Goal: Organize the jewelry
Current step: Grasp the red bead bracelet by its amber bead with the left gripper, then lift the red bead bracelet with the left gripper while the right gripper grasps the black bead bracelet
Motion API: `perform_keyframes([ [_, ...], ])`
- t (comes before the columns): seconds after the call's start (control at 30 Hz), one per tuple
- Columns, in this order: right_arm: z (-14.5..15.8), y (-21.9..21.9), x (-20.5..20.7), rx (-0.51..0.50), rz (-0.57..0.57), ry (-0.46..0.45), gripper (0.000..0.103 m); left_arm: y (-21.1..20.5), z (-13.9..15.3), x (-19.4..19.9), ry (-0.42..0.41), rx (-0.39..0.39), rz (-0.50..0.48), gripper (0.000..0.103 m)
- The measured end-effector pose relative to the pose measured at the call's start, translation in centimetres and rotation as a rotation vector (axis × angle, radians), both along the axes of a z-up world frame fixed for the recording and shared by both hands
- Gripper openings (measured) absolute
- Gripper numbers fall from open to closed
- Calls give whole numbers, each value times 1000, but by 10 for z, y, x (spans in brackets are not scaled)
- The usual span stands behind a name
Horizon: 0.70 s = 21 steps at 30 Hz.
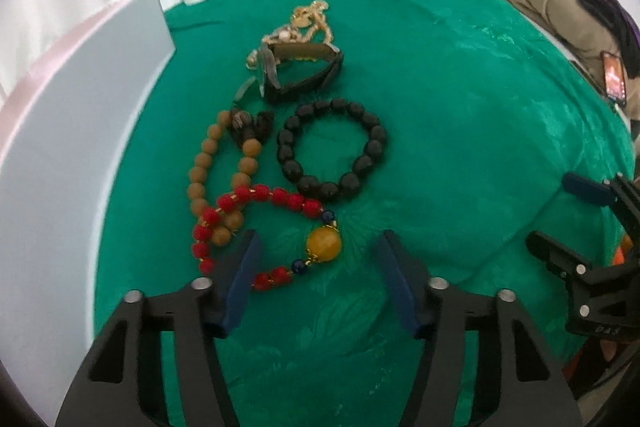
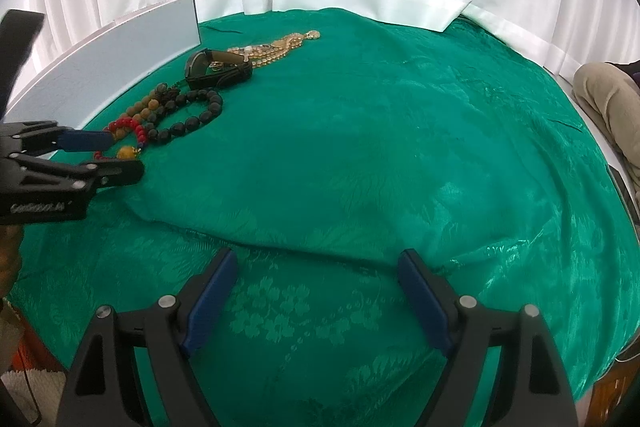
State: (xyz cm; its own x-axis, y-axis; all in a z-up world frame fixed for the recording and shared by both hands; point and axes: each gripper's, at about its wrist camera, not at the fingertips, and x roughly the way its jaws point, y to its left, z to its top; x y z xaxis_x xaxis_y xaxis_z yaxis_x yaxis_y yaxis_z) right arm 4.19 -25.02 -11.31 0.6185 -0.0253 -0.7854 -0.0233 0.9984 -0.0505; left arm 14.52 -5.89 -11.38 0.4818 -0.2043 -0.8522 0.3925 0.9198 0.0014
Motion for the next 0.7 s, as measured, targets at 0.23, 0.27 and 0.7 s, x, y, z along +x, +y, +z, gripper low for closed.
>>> perform_keyframes([
  [0.23,0,0,-2,1,-1,-7,85,-5,-1,4,9,-2,-5,28],
  [0.27,0,0,-1,2,0,-6,85,-6,-1,5,11,-3,-8,23],
  [0.7,1,-1,-3,4,4,0,85,9,7,7,78,-95,72,16],
])
